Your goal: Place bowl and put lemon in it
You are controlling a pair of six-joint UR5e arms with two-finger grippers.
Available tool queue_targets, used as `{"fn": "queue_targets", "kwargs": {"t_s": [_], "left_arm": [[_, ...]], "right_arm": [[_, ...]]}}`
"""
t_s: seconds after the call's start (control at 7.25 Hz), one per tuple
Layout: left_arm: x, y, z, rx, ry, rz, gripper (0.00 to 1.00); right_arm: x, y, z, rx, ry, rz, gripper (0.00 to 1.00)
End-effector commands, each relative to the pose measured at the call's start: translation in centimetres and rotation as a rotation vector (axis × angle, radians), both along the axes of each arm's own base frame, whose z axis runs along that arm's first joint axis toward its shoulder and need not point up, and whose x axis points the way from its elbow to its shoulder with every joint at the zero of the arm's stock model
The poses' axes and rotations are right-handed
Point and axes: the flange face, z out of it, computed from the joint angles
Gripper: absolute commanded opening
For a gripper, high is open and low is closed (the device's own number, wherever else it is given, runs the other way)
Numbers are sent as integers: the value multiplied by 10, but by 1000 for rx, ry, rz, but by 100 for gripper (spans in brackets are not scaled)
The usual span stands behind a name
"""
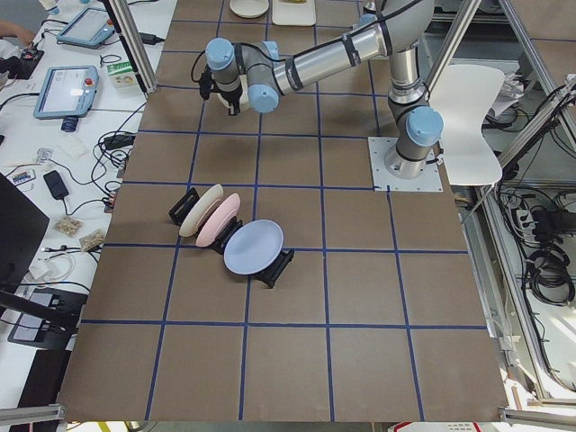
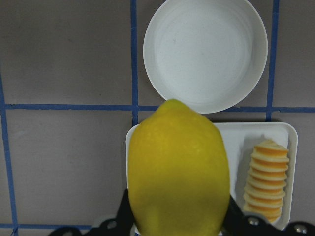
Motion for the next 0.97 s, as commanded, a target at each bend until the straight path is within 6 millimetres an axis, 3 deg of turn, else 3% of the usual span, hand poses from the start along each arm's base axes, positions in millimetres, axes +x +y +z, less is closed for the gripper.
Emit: {"fn": "queue_targets", "kwargs": {"t_s": [0.0, 0.14, 0.28, 0.41, 0.55, 0.83], "left_arm": [[-98, 26, -18, -40, 1, -4, 0], [-116, 33, -33, -61, -33, 10, 0], [-118, 40, -44, -43, -45, 7, 0], [-122, 49, -63, -5, -52, 7, 0], [-127, 54, -68, -34, -47, -4, 0], [-128, 51, -90, -60, -40, -1, 0]], "right_arm": [[14, 14, 17, 0, -1, -27, 35], [21, 15, 14, 19, -28, -31, 35], [38, 15, 11, 47, -55, -76, 34], [71, 11, 16, 33, -80, -64, 35], [110, 13, 26, 43, -86, -40, 35], [205, 16, 38, 30, -77, -81, 35]]}}
